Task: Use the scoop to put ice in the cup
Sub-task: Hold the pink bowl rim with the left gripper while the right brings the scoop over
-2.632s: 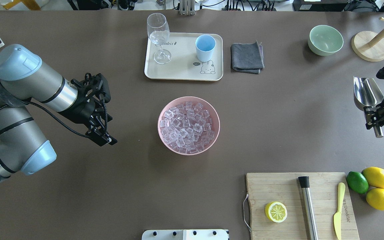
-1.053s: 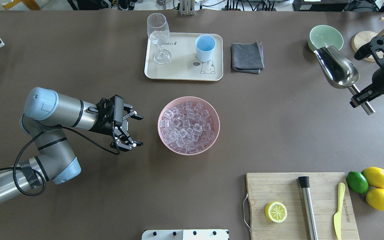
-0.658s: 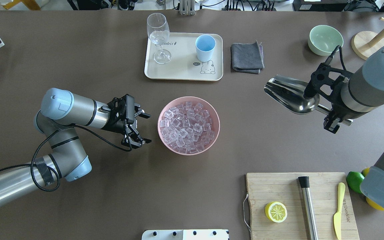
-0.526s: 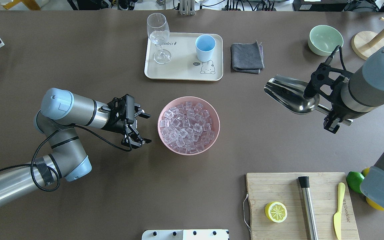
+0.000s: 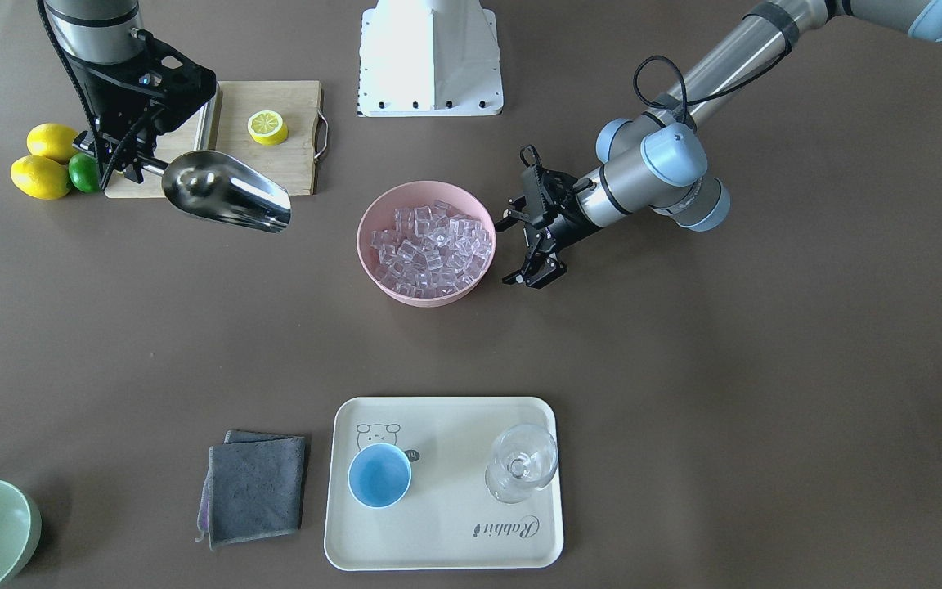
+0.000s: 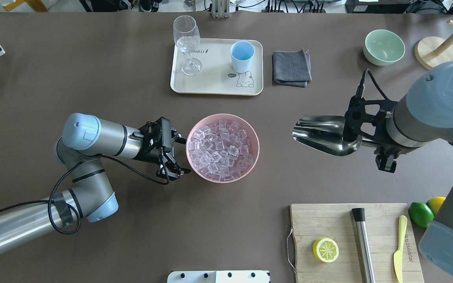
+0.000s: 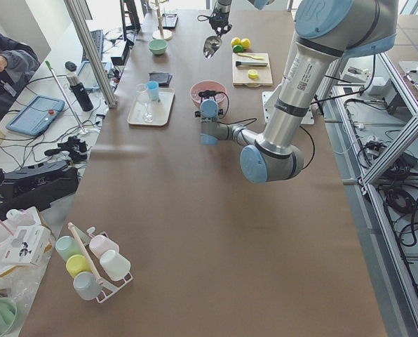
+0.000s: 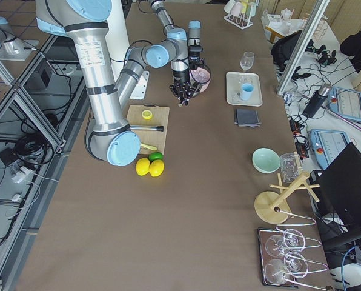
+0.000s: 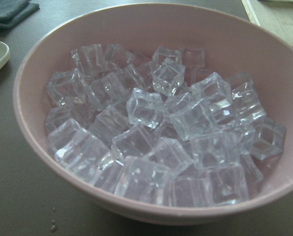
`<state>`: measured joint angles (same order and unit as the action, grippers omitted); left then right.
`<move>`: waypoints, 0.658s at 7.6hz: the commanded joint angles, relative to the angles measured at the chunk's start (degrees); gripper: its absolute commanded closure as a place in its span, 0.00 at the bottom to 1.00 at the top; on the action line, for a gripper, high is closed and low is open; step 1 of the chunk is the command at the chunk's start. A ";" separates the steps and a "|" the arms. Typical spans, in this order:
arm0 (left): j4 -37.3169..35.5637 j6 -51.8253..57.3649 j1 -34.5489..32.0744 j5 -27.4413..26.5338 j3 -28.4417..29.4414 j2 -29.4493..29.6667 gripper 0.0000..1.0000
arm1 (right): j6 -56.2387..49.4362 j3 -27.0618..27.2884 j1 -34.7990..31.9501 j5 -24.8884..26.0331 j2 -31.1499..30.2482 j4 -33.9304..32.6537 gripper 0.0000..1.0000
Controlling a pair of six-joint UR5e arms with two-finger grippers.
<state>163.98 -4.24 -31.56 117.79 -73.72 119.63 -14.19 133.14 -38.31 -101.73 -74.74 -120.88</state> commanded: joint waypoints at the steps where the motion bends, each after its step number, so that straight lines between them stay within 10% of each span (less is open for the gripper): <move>1: 0.02 0.02 0.44 -0.45 -0.02 0.17 0.02 | -4.09 -2.79 0.26 0.30 4.23 -4.43 1.00; 5: -0.07 0.02 1.15 -2.91 0.06 0.70 0.02 | -13.65 -7.45 0.61 1.87 12.66 -14.55 1.00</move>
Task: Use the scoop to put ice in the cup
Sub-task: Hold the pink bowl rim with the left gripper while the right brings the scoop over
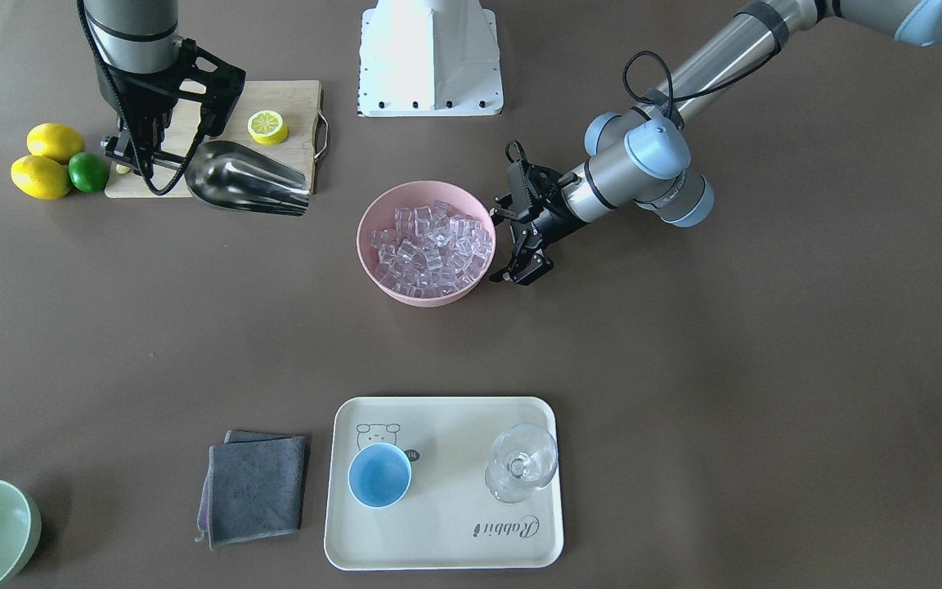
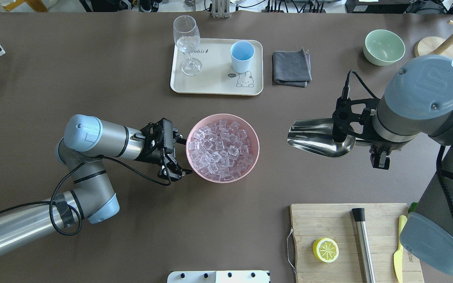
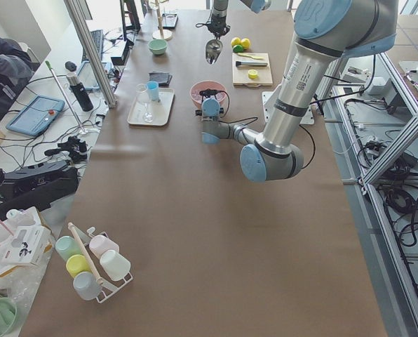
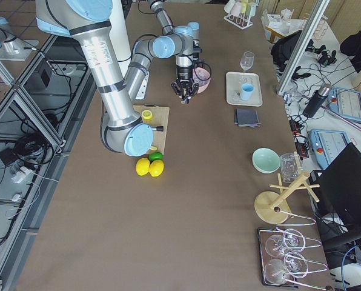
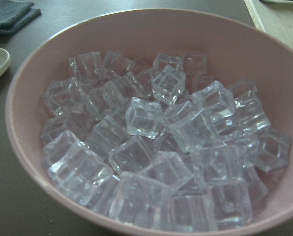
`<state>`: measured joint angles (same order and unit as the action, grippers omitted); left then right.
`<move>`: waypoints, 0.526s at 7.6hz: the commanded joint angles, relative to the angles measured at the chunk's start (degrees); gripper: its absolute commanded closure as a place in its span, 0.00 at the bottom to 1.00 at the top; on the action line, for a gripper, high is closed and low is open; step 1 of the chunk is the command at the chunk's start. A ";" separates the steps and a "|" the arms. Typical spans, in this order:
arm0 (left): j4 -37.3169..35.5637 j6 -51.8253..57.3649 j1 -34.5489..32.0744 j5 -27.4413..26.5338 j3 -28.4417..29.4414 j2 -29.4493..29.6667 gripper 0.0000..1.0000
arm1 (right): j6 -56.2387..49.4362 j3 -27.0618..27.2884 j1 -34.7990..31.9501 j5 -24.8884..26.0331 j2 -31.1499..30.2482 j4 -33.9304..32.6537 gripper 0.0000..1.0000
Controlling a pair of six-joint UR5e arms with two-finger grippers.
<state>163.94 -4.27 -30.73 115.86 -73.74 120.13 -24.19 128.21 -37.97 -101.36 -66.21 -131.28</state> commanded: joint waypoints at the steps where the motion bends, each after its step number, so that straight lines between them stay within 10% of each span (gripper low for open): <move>1: -0.11 0.05 0.41 -0.99 0.09 0.19 0.02 | -4.36 -5.92 0.27 1.52 6.85 -4.42 1.00; 4: -0.11 0.05 0.41 -0.99 0.00 0.19 0.02 | -8.14 -10.52 0.27 1.52 14.42 -10.55 1.00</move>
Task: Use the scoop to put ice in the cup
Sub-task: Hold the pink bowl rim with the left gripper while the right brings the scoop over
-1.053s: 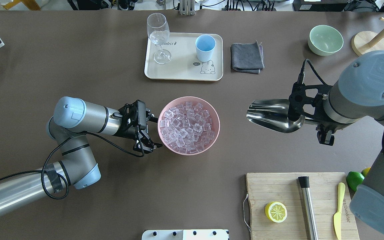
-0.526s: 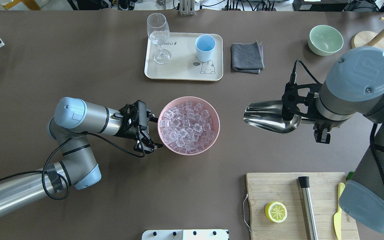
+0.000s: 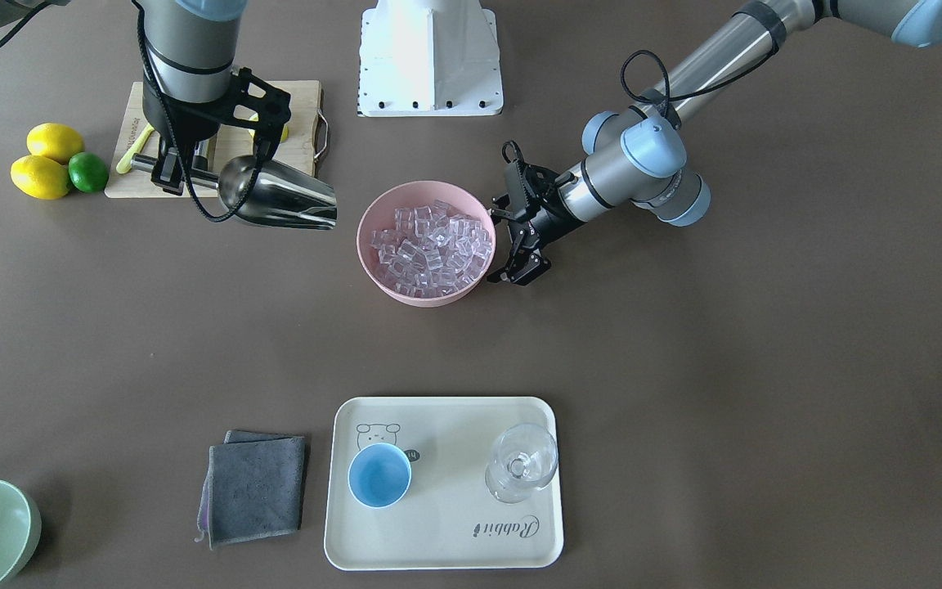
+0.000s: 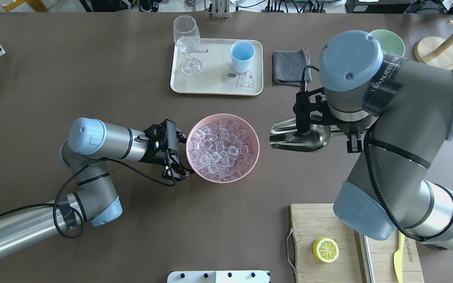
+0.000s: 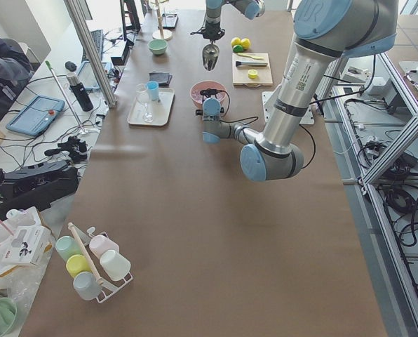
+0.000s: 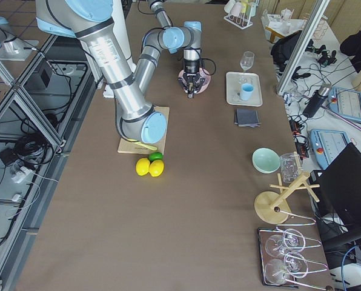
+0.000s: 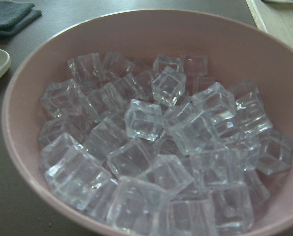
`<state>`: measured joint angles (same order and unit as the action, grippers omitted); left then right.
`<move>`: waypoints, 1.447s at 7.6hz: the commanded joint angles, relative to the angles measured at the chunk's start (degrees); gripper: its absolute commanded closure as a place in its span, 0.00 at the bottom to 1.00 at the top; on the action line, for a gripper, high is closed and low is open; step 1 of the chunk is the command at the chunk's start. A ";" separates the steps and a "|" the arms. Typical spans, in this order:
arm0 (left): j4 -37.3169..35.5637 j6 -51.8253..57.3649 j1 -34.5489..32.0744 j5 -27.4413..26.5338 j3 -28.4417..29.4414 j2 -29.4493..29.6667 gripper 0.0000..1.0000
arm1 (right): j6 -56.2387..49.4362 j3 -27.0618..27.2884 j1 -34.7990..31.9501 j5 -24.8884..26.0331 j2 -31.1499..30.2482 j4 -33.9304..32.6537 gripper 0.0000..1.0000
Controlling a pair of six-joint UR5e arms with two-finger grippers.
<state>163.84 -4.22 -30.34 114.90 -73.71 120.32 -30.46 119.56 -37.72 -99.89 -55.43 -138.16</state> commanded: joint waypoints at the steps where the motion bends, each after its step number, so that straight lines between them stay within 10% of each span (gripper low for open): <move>1: -0.01 0.00 0.02 0.06 -0.03 0.01 0.02 | -1.97 -5.62 0.10 0.13 8.71 -7.52 1.00; 11: 0.25 0.00 0.02 0.06 -0.46 -0.17 0.02 | -3.21 -28.68 5.10 8.83 23.52 -10.64 1.00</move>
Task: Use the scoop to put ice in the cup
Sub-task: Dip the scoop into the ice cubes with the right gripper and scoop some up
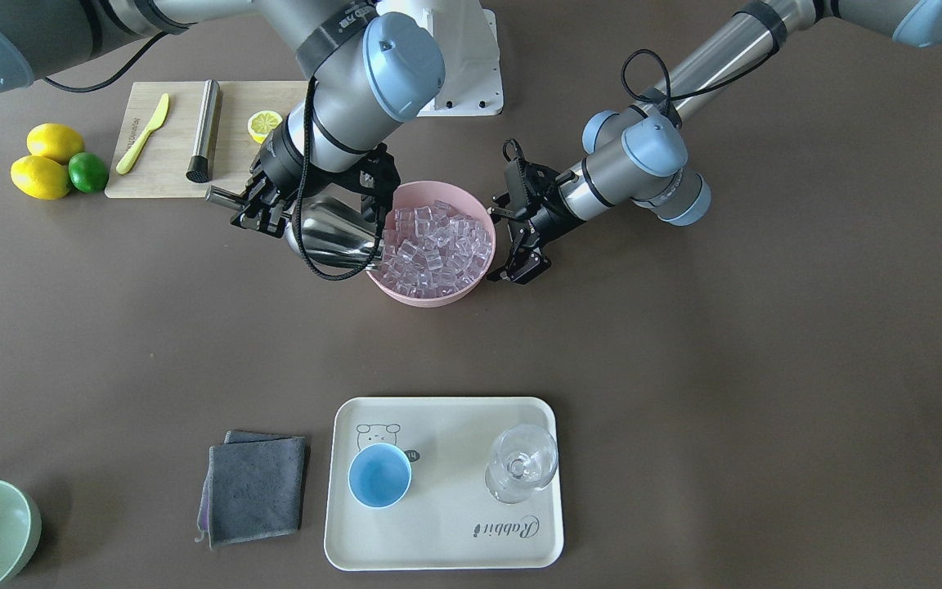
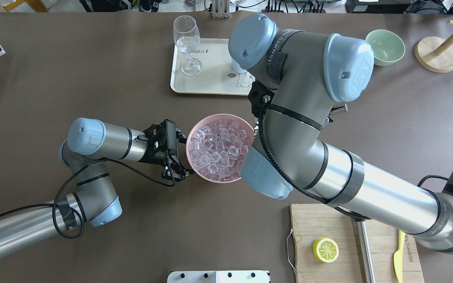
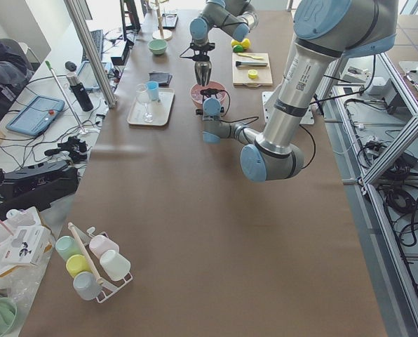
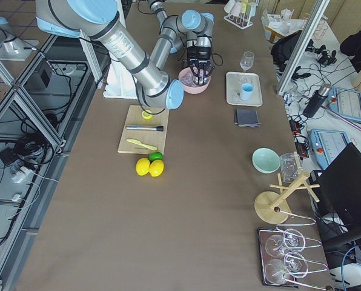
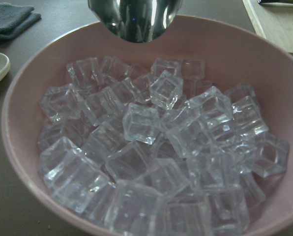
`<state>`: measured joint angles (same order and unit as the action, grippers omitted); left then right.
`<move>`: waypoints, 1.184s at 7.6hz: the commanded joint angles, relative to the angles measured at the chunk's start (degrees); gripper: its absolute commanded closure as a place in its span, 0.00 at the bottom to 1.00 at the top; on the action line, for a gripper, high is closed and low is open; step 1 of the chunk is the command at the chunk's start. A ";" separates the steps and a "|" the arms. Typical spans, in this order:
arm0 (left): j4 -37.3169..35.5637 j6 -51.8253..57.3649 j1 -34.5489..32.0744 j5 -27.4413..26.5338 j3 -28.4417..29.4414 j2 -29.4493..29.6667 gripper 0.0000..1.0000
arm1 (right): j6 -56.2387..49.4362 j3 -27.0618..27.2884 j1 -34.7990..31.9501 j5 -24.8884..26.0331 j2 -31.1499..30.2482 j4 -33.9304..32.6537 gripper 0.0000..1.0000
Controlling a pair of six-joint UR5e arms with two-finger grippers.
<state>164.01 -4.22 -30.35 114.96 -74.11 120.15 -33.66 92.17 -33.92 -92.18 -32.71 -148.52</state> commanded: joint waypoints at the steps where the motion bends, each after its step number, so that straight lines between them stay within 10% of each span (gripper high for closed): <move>1: 0.08 0.00 0.02 0.00 0.02 0.00 0.02 | 0.09 -1.29 2.18 1.21 0.80 -1.58 1.00; 9: 0.00 0.00 0.20 0.00 0.02 0.00 0.02 | 1.67 -7.06 5.97 3.94 2.37 -1.96 1.00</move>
<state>164.01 -4.22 -30.23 114.96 -74.09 120.10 -32.46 88.47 -28.16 -88.22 -31.56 -152.44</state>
